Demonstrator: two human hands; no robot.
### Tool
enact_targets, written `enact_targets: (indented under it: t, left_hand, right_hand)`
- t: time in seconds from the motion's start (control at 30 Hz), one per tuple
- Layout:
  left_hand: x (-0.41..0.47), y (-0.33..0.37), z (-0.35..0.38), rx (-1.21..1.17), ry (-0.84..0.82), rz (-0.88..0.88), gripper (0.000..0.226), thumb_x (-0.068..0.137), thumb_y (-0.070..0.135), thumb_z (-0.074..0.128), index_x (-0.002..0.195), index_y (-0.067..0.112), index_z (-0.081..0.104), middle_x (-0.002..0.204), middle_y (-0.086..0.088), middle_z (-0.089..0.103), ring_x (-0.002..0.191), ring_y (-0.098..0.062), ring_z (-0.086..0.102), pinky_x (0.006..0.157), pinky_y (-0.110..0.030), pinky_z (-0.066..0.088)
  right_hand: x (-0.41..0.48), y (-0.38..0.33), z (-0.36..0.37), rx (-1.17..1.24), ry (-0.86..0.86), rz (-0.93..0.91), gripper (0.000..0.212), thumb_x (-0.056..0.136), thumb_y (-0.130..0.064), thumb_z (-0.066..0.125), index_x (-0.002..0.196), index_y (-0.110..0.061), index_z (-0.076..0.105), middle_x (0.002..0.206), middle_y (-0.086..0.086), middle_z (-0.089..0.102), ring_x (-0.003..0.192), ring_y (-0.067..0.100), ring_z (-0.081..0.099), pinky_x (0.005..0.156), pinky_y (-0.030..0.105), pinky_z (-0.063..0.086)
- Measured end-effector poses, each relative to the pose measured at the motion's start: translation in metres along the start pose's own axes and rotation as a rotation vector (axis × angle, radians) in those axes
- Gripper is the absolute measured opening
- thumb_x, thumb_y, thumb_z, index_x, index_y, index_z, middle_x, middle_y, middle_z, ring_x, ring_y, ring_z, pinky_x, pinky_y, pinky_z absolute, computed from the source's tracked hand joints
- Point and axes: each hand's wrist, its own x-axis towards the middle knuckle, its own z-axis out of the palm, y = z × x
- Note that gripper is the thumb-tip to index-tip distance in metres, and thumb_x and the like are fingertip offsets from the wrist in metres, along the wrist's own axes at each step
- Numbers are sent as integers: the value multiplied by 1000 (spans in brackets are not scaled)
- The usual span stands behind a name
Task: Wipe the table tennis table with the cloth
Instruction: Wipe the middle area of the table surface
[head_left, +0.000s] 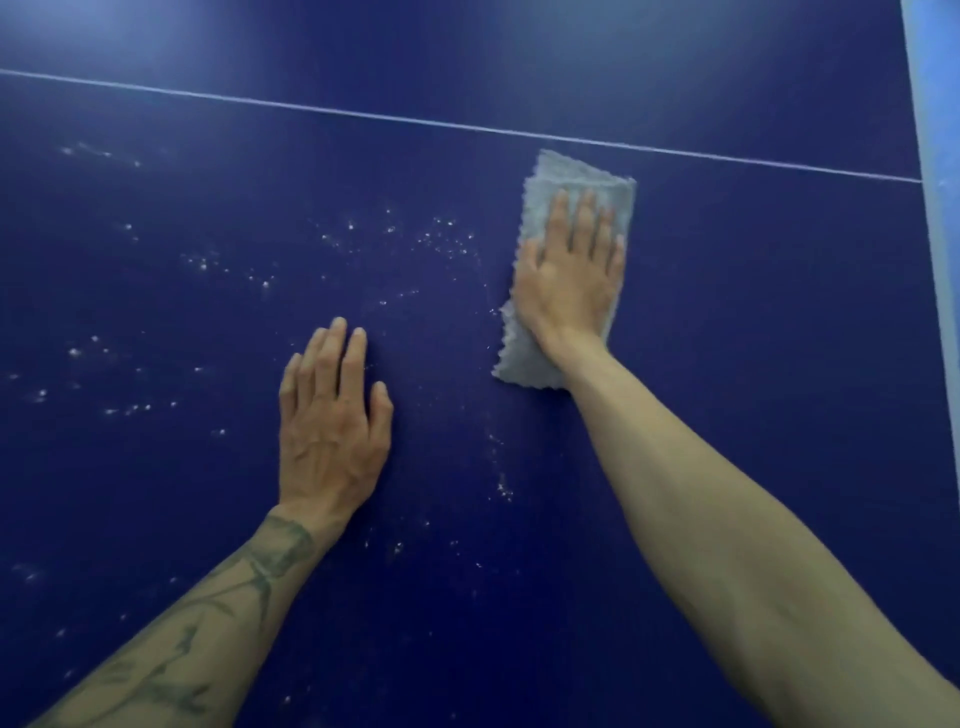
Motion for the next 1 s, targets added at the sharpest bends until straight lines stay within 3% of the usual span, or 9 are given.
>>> enact_targets:
  t: [0.1,0.2,0.37,0.5,0.63,0.73,0.87,1.0]
  left_hand:
    - [-1,-13,5,29,-4,10,57,107,28,40,158,2,39,167,-16,32,157,-32,28,129,-52,19]
    - [1,-16,9,15,11,14,56,107,28,40,157,5,39,167,-14,33,157,-30,27,130,-50,17]
    - [2,-16,7,-8,7,-2,57,106,28,41,157,6,40,167,-12,32,157,-28,26,131,-49,16]
    - [1,-17,9,-5,24,-1,56,105,28,43,157,6,42,167,-12,34,157,-28,27,131,-49,17]
    - [2,-18,9,5,27,5,57,104,28,43,157,6,41,166,-13,34,156,-29,28,129,-50,19]
    - [2,-18,8,9,26,12,58,104,29,42,158,6,40,167,-13,34,156,-30,29,129,-52,20]
    - [1,-21,10,6,8,-1,58,105,29,41,158,6,39,167,-13,32,157,-29,27,130,-51,18]
    - [1,-21,8,23,-9,7,58,105,29,41,158,6,39,167,-13,32,157,-30,27,130,-51,18]
  right_hand:
    - [-17,-45,20,-19,-53,-245,67,110,-43,21,171,-23,5,179,6,-4,165,25,-6,134,48,-2]
    - [-38,-36,26,-43,-83,-422,68,107,-46,21,171,-26,11,179,2,1,165,22,-2,134,44,-2]
    - [-7,9,7,-49,-35,-176,66,109,-44,22,171,-27,7,179,2,-3,165,22,-5,134,46,-1]
    - [22,-41,13,-10,2,-76,68,109,-42,23,171,-22,3,179,7,-5,165,27,-6,133,49,-1]
    - [-3,-96,28,-58,-73,-349,67,110,-44,25,171,-25,5,179,5,-3,165,25,-5,133,47,-2]
    - [-37,-76,32,-108,-93,-543,68,108,-46,25,171,-27,11,179,2,3,166,22,0,133,45,2]
    - [-24,-21,17,-113,-75,-286,67,108,-45,22,171,-29,6,180,0,-2,165,21,-4,134,44,-1]
    - [3,-56,19,-35,-15,-74,67,109,-42,22,171,-24,4,179,5,-5,165,25,-7,134,48,-2]
